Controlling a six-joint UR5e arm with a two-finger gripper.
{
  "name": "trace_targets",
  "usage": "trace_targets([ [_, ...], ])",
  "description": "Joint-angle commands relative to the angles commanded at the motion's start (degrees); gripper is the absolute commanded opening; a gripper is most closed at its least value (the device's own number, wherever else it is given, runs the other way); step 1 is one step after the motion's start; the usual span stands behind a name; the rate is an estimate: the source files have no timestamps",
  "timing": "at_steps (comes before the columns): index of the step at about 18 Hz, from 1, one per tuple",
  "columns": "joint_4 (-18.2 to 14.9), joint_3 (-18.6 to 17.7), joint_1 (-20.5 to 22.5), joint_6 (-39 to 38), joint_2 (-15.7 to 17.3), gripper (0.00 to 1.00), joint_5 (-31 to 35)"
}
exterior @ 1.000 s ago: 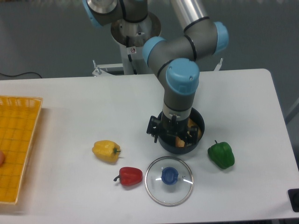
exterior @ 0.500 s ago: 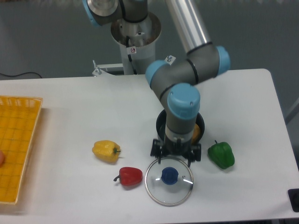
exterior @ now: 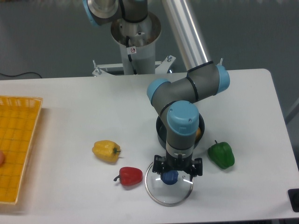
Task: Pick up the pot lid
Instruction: 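Lower the open gripper around the blue knob of the glass lid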
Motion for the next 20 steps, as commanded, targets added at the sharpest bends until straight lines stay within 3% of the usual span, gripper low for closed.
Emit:
trace_targets([
  [3,0.09,-0.09,-1.05,-0.52,-0.97,1.00,3.88],
  [20,-2.90,-0.62,-4.04,-4.66,-0.35,1.00,6.08],
])
